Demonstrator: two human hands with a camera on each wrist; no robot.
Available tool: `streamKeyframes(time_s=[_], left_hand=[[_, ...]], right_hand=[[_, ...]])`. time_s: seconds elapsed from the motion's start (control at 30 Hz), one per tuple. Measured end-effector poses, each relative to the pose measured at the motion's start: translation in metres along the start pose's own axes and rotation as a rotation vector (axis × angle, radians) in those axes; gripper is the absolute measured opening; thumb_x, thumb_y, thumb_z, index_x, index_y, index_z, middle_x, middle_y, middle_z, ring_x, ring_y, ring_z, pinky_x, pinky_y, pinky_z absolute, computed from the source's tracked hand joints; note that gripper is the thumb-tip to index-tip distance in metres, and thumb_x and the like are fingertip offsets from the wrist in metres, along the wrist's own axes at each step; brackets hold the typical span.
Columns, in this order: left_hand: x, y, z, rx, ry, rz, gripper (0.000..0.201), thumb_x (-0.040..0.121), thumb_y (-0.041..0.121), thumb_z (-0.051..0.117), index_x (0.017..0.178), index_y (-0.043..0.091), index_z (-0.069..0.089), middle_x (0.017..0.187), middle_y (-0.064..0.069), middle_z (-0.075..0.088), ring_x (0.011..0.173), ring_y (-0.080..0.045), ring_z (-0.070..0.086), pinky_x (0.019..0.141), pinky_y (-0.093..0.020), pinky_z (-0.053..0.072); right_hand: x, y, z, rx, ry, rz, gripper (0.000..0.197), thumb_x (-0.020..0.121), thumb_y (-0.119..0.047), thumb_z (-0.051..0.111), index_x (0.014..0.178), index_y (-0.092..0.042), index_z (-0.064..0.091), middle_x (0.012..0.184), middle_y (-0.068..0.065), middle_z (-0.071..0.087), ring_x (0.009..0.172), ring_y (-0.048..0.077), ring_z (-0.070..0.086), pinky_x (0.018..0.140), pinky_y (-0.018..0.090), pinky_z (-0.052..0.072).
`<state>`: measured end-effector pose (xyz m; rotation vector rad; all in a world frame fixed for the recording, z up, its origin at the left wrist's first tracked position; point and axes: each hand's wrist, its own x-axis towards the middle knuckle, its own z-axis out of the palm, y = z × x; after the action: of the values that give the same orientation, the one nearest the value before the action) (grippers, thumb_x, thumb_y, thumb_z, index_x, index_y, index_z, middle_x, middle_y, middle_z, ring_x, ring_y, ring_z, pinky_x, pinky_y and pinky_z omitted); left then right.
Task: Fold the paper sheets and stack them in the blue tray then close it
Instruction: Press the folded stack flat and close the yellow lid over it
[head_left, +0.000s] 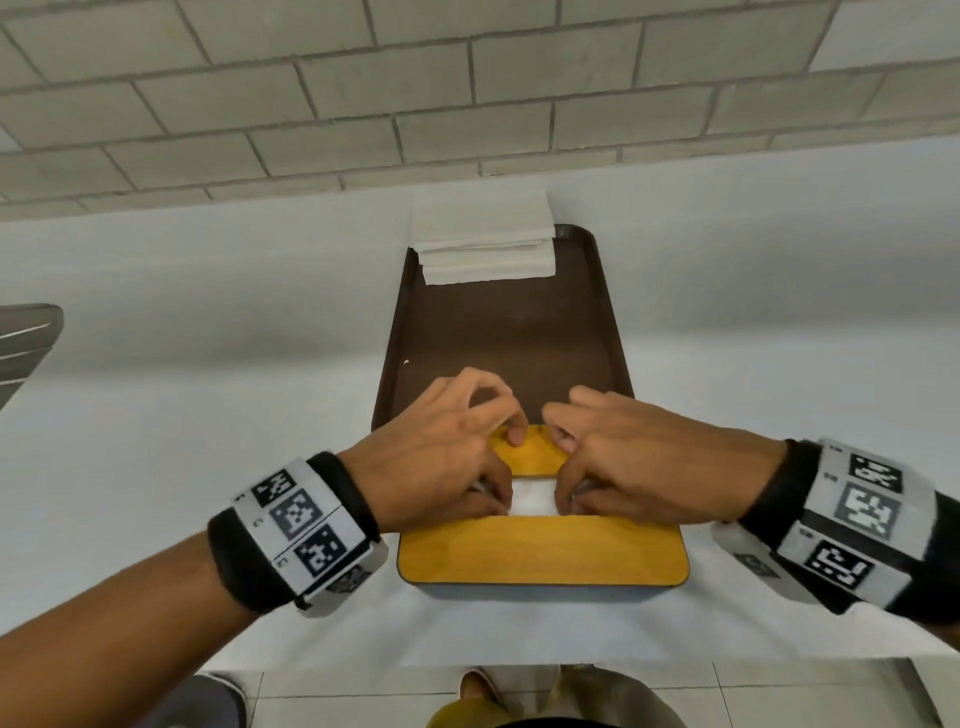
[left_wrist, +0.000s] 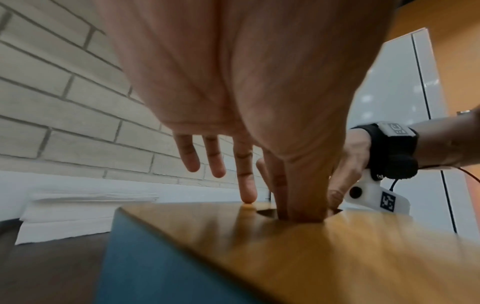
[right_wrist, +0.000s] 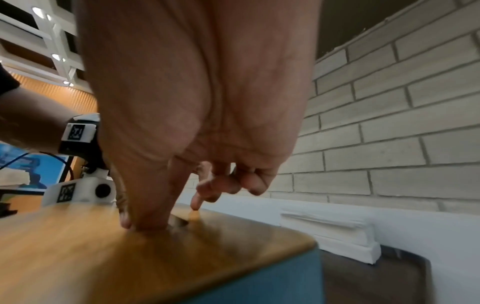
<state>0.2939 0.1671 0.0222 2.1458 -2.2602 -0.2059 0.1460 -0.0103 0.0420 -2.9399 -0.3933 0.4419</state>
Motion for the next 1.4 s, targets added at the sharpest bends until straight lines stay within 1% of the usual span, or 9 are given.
streamKeyframes(time_s=[0.13,0.37,0.5,0.6,0.83,1.07,1.23,1.3,1.4], left_hand=[[0.006,-0.002,0.000,0.033,-0.023,0.002,0.017,0.082,0.054,0.073,0.086,0.039,0.080,0.132,0.007,0.051,0.133,-0.023,0.024,0.100,-0.042,0.037],[0.008,-0.004,0.009,0.052,0.027,0.004,0.016,0.078,0.054,0.077,0.079,0.038,0.079,0.123,0.004,0.055,0.124,-0.022,0.028,0.092,-0.041,0.041],[0.006,-0.005,0.013,0.051,0.076,0.024,0.015,0.079,0.052,0.077,0.075,0.038,0.079,0.119,0.003,0.057,0.123,-0.023,0.033,0.090,-0.043,0.045],[0.003,-0.005,0.014,0.099,0.098,0.062,0.016,0.084,0.049,0.072,0.075,0.037,0.078,0.119,0.004,0.056,0.126,-0.023,0.037,0.091,-0.043,0.045],[-0.004,-0.004,0.022,0.268,0.123,0.115,0.020,0.095,0.040,0.060,0.082,0.035,0.075,0.120,-0.001,0.059,0.126,-0.025,0.045,0.097,-0.040,0.039],[-0.004,-0.001,0.017,0.232,0.224,0.164,0.009,0.088,0.030,0.074,0.079,0.031,0.075,0.101,0.004,0.061,0.107,-0.020,0.046,0.075,-0.034,0.040],[-0.001,-0.005,0.021,0.243,0.154,0.191,0.033,0.097,0.039,0.045,0.083,0.036,0.074,0.095,0.012,0.055,0.103,-0.016,0.047,0.072,-0.029,0.039],[-0.001,-0.007,0.021,0.224,0.138,0.195,0.038,0.099,0.046,0.041,0.085,0.038,0.075,0.095,0.014,0.056,0.103,-0.015,0.048,0.073,-0.030,0.041],[0.000,-0.010,0.019,0.201,0.129,0.197,0.039,0.097,0.052,0.042,0.084,0.038,0.076,0.094,0.016,0.058,0.100,-0.015,0.047,0.071,-0.031,0.042]], right_hand=[[0.011,0.005,-0.003,-0.013,-0.060,-0.029,0.029,0.093,-0.054,0.053,0.104,-0.037,0.073,0.100,-0.011,0.036,0.092,0.008,0.028,0.072,0.024,0.035],[0.018,0.011,0.004,-0.044,-0.066,-0.082,0.024,0.090,-0.052,0.060,0.098,-0.034,0.074,0.106,-0.011,0.041,0.100,0.009,0.034,0.078,0.027,0.041],[0.016,0.009,0.008,-0.032,0.013,-0.127,0.014,0.089,-0.047,0.063,0.097,-0.036,0.069,0.099,-0.016,0.033,0.091,0.005,0.028,0.071,0.024,0.035],[0.016,0.007,0.011,-0.071,0.073,-0.151,0.010,0.091,-0.039,0.063,0.084,-0.036,0.069,0.092,-0.017,0.026,0.084,0.004,0.026,0.063,0.025,0.035],[0.018,0.010,0.012,-0.159,0.113,-0.156,0.023,0.088,-0.053,0.060,0.076,-0.035,0.070,0.096,-0.015,0.047,0.083,0.007,0.032,0.062,0.026,0.032],[0.020,0.008,0.011,-0.174,0.080,-0.128,0.023,0.086,-0.052,0.063,0.074,-0.035,0.073,0.093,-0.013,0.047,0.087,0.010,0.036,0.064,0.028,0.036],[0.018,0.007,0.012,-0.188,0.087,-0.133,0.024,0.089,-0.048,0.059,0.072,-0.034,0.068,0.092,-0.013,0.045,0.085,0.008,0.033,0.064,0.026,0.031],[0.017,0.006,0.013,-0.178,0.102,-0.127,0.020,0.090,-0.045,0.058,0.076,-0.034,0.066,0.093,-0.012,0.046,0.084,0.007,0.035,0.065,0.025,0.030],[0.016,0.004,0.018,-0.157,0.134,-0.119,0.011,0.089,-0.026,0.061,0.088,-0.037,0.060,0.096,-0.012,0.048,0.082,0.009,0.039,0.064,0.024,0.033]])
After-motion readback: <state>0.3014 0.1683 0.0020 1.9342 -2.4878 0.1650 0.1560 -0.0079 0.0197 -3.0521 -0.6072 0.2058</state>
